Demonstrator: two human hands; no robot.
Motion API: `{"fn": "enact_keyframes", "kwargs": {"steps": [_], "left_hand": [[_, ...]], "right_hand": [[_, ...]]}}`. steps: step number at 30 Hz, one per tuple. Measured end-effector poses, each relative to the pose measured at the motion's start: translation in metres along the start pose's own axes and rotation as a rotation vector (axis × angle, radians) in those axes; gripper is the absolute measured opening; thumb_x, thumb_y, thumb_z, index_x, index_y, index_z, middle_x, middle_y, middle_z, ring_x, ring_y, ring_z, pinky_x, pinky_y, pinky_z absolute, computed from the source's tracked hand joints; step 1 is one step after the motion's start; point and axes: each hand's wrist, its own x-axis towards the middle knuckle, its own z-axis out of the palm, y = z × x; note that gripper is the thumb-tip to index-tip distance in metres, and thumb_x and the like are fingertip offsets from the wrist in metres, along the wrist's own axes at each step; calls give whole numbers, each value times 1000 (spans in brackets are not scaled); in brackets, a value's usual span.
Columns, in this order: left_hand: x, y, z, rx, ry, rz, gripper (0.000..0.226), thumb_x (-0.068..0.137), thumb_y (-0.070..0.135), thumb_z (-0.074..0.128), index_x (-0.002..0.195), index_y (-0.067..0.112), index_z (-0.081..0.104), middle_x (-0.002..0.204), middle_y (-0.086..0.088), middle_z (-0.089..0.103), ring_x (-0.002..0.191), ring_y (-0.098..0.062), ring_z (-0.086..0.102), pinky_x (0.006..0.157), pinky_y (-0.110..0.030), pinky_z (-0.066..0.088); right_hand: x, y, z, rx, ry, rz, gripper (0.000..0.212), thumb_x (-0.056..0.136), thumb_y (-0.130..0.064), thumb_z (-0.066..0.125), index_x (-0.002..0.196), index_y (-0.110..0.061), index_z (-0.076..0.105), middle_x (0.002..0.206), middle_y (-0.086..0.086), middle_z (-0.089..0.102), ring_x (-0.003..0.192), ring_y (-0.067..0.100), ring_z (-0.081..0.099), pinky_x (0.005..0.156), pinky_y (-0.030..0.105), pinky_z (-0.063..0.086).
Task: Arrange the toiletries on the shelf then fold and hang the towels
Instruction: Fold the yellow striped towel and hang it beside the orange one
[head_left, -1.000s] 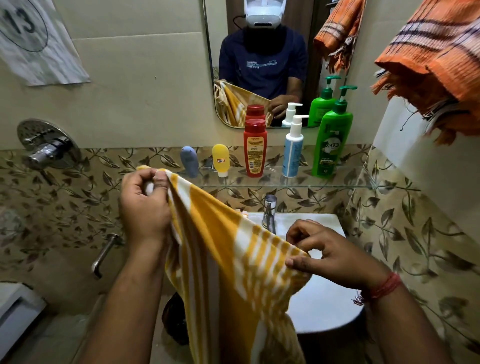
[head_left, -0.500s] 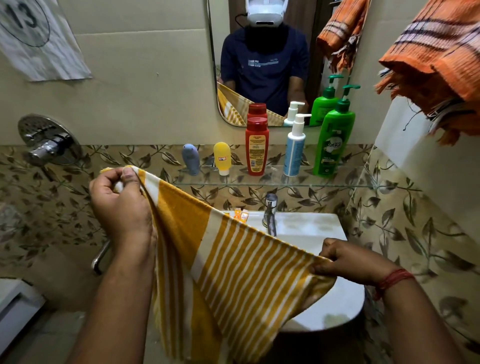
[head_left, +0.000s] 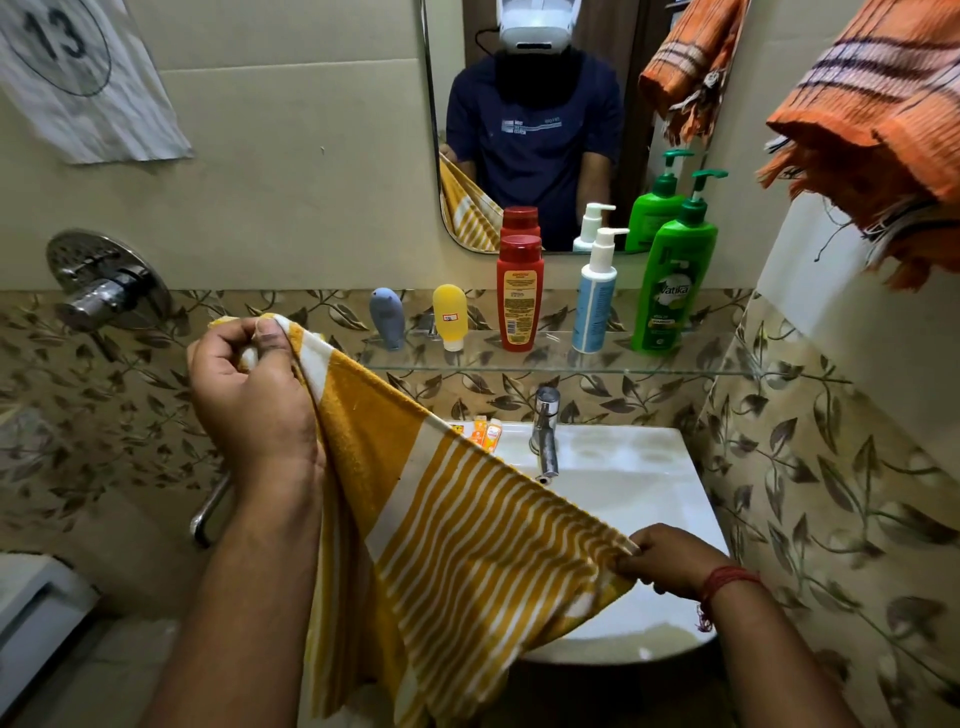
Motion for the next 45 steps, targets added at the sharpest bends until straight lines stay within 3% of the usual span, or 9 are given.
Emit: {"fn": "enact_keyframes", "kwargs": {"steps": [3, 13, 22, 25, 29, 32, 35, 39, 45], "left_hand": [[-2, 1, 1, 10, -6, 1, 14, 87, 25, 65, 77, 35, 63, 104, -6, 63, 90, -12, 61, 85, -28, 55], [-6, 6, -2, 4, -13, 6, 19, 89, 21, 65, 77, 36, 62, 118, -21, 65, 92, -11, 62, 79, -20, 54], [-4, 3, -4, 85, -27, 54, 21, 88, 24, 65, 75, 40, 60, 116, -21, 64, 92, -11, 61, 85, -23, 54], [0, 3, -6, 67, 0, 41, 20, 86, 27, 65, 74, 42, 61, 114, -17, 65, 93, -11, 62, 88, -25, 54], [10, 1, -9, 52, 53, 21, 12, 82, 28, 65, 76, 38, 61, 114, -20, 66, 92, -13, 62, 92, -36, 56], [14, 1, -10, 57, 89, 0, 10, 82, 27, 64, 78, 35, 60, 113, -17, 67, 92, -12, 63, 93, -37, 56], [14, 1, -9, 58, 93, -10, 11, 83, 26, 64, 78, 35, 60, 117, -20, 66, 93, -11, 62, 91, -32, 56], [10, 1, -5, 64, 79, 15, 12, 82, 23, 63, 77, 34, 60, 115, -21, 66, 90, -10, 62, 87, -28, 55], [5, -2, -1, 59, 48, 6, 17, 83, 24, 66, 74, 38, 61, 116, -20, 66, 92, -12, 63, 90, -31, 56]], "right_hand": [[6, 2, 12, 110, 53, 34, 18, 89, -31, 66, 83, -13, 67, 69, 4, 56, 55, 18, 48, 40, 15, 31], [21, 7, 33, 339, 131, 46, 21, 100, -40, 50, 102, -28, 68, 80, 9, 56, 58, 21, 49, 48, 23, 34], [31, 24, 42, 152, 426, -48, 20, 97, -38, 57, 96, -28, 75, 92, -4, 73, 78, 18, 68, 73, 31, 52], [33, 28, 43, 357, 521, -99, 11, 93, -24, 67, 95, -20, 76, 91, 0, 74, 75, 17, 70, 70, 33, 57], [24, 32, 39, 804, 394, -238, 13, 94, -13, 65, 93, -11, 78, 90, 12, 75, 89, 30, 72, 73, 33, 59], [18, 39, 41, 914, 340, -347, 20, 84, -27, 74, 89, -8, 80, 95, 14, 76, 93, 29, 72, 83, 36, 57], [17, 44, 43, 866, 347, -372, 43, 69, -49, 82, 83, -8, 79, 90, 15, 75, 86, 26, 72, 81, 32, 59], [21, 47, 44, 753, 370, -343, 17, 90, -14, 69, 75, -11, 78, 79, 14, 73, 79, 29, 69, 77, 32, 59], [27, 52, 48, 630, 398, -307, 16, 94, -14, 64, 83, -13, 76, 85, 4, 75, 84, 21, 72, 88, 45, 57]]}}
